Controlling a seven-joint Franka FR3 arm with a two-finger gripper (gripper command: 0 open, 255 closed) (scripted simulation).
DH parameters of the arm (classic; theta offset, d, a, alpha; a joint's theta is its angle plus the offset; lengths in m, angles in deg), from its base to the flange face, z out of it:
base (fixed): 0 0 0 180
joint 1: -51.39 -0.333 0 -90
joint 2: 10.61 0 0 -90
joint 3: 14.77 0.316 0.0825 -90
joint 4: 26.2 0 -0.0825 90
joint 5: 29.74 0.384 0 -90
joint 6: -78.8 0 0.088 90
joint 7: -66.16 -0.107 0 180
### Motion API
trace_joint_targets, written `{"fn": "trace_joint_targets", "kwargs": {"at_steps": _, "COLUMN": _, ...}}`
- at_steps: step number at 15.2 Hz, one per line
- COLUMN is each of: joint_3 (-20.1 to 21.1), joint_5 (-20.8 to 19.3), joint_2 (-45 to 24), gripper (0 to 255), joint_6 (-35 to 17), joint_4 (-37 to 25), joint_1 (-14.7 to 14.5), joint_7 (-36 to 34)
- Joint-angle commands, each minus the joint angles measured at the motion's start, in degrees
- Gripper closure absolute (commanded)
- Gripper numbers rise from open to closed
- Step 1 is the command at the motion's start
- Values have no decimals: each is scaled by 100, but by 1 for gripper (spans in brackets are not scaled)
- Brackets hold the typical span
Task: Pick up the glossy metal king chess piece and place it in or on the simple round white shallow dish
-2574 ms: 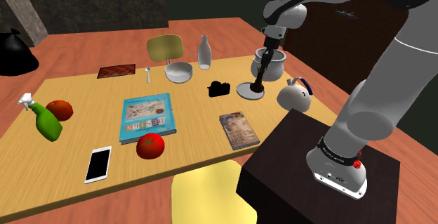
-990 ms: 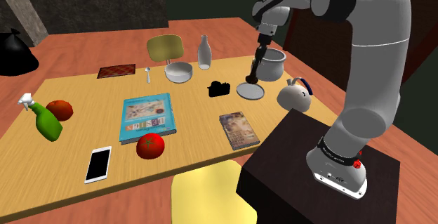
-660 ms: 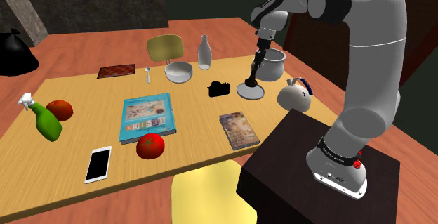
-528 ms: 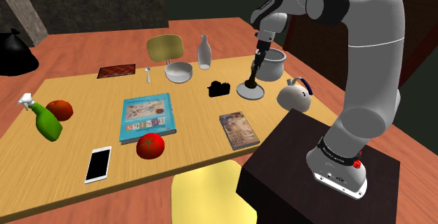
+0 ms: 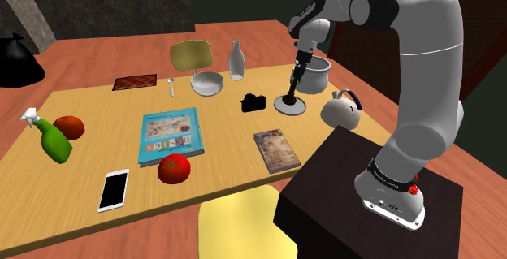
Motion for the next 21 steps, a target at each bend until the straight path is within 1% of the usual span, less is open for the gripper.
{"fn": "trace_joint_targets", "kwargs": {"at_steps": 1, "joint_3": 0, "joint_5": 1, "joint_2": 0, "gripper": 255, "joint_6": -2, "joint_4": -1, "joint_1": 0, "joint_7": 1}}
{"fn": "trace_joint_targets", "kwargs": {"at_steps": 3, "joint_3": 0, "joint_5": 1, "joint_2": 0, "gripper": 255, "joint_6": -2, "joint_4": -1, "joint_1": 0, "joint_7": 1}}
{"fn": "trace_joint_targets", "kwargs": {"at_steps": 4, "joint_3": 0, "joint_5": 1, "joint_2": 0, "gripper": 0, "joint_6": -2, "joint_4": 0, "joint_1": 0, "joint_7": 1}}
{"fn": "trace_joint_targets", "kwargs": {"at_steps": 9, "joint_3": 0, "joint_5": 1, "joint_2": 0, "gripper": 0, "joint_6": -2, "joint_4": 0, "joint_1": 0, "joint_7": 1}}
{"fn": "trace_joint_targets", "kwargs": {"at_steps": 13, "joint_3": -143, "joint_5": -241, "joint_2": 255, "gripper": 0, "joint_6": 587, "joint_4": -376, "joint_1": 41, "joint_7": -150}}
{"fn": "trace_joint_targets", "kwargs": {"at_steps": 21, "joint_3": -143, "joint_5": -241, "joint_2": 255, "gripper": 0, "joint_6": 587, "joint_4": -376, "joint_1": 41, "joint_7": -150}}
